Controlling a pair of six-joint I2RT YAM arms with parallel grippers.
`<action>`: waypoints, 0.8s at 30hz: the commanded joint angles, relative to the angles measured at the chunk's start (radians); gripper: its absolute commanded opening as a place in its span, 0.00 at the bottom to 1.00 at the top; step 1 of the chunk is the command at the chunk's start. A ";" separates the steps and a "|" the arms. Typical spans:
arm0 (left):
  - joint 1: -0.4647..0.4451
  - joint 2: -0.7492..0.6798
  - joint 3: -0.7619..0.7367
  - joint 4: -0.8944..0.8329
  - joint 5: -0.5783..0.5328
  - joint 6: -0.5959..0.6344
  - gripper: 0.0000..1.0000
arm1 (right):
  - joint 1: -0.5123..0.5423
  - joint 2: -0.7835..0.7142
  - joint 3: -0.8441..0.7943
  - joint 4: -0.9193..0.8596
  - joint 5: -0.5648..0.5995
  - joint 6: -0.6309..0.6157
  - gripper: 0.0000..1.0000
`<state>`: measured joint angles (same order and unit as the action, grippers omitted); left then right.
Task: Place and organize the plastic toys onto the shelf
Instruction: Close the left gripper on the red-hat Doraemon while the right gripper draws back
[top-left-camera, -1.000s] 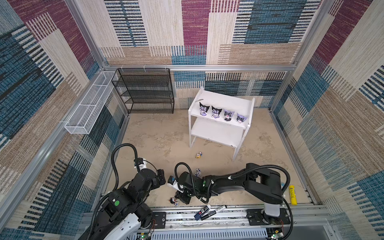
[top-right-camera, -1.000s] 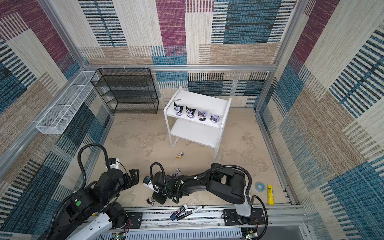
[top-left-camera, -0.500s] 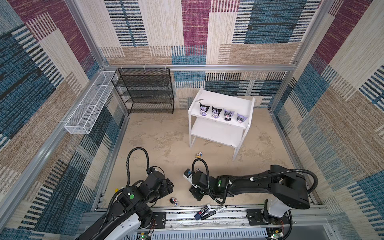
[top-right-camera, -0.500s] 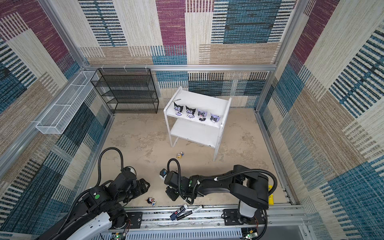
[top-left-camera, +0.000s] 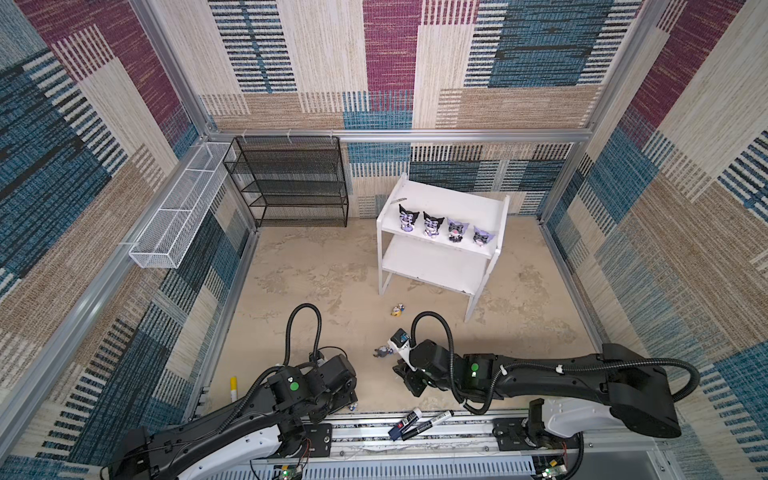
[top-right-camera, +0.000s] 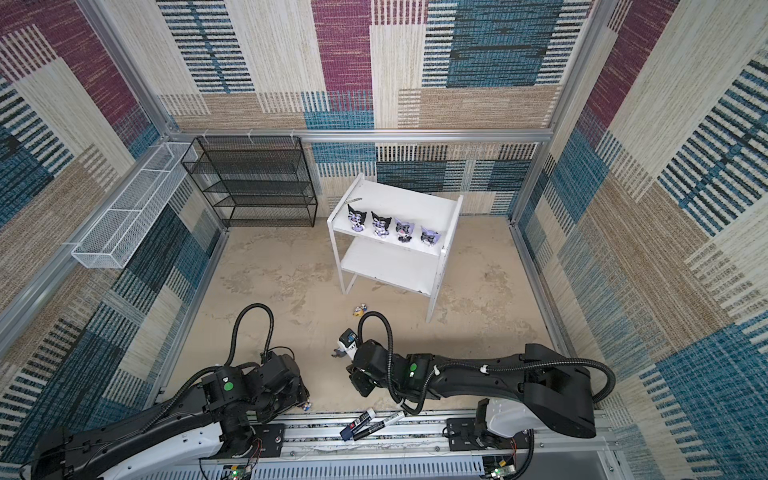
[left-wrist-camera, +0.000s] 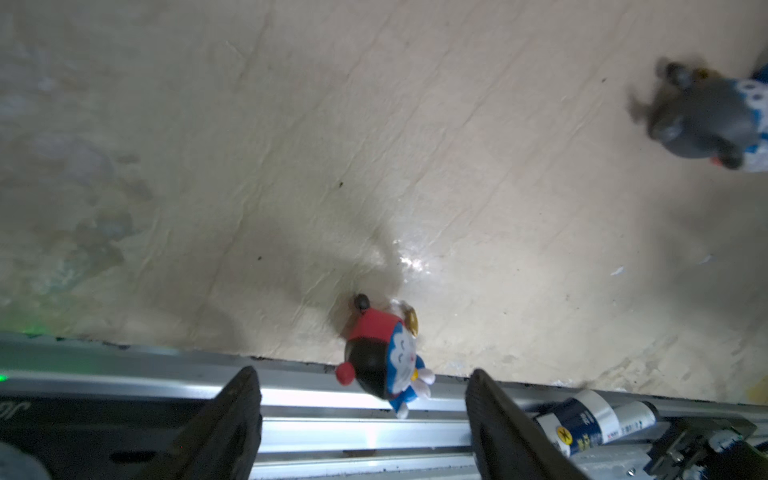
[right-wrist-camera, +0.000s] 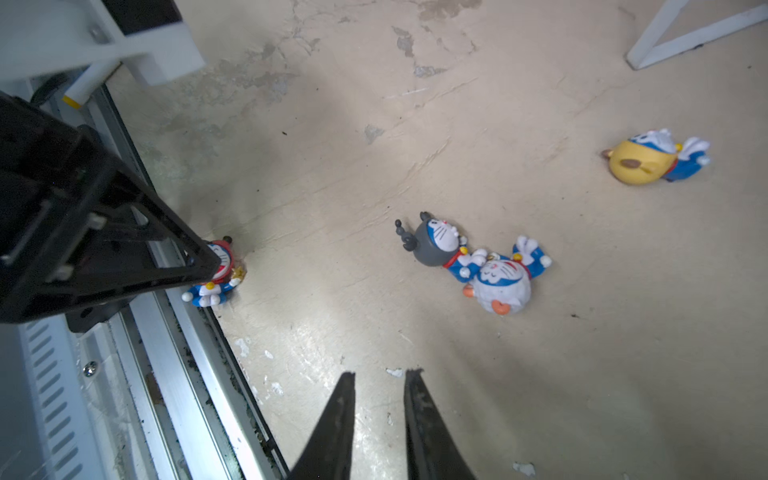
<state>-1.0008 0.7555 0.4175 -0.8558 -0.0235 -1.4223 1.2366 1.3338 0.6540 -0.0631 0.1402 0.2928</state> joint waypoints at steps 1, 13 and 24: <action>-0.015 0.026 -0.018 0.084 -0.010 -0.096 0.67 | -0.001 -0.025 -0.012 0.046 0.012 -0.026 0.31; -0.040 0.094 -0.020 0.169 -0.106 -0.089 0.38 | -0.002 -0.054 -0.044 0.092 -0.033 -0.024 0.40; 0.064 0.153 -0.014 0.466 -0.095 0.238 0.28 | -0.002 -0.030 -0.061 0.132 -0.108 0.022 0.42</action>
<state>-0.9714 0.8852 0.3946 -0.5228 -0.1394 -1.3231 1.2350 1.3037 0.5930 0.0284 0.0517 0.2913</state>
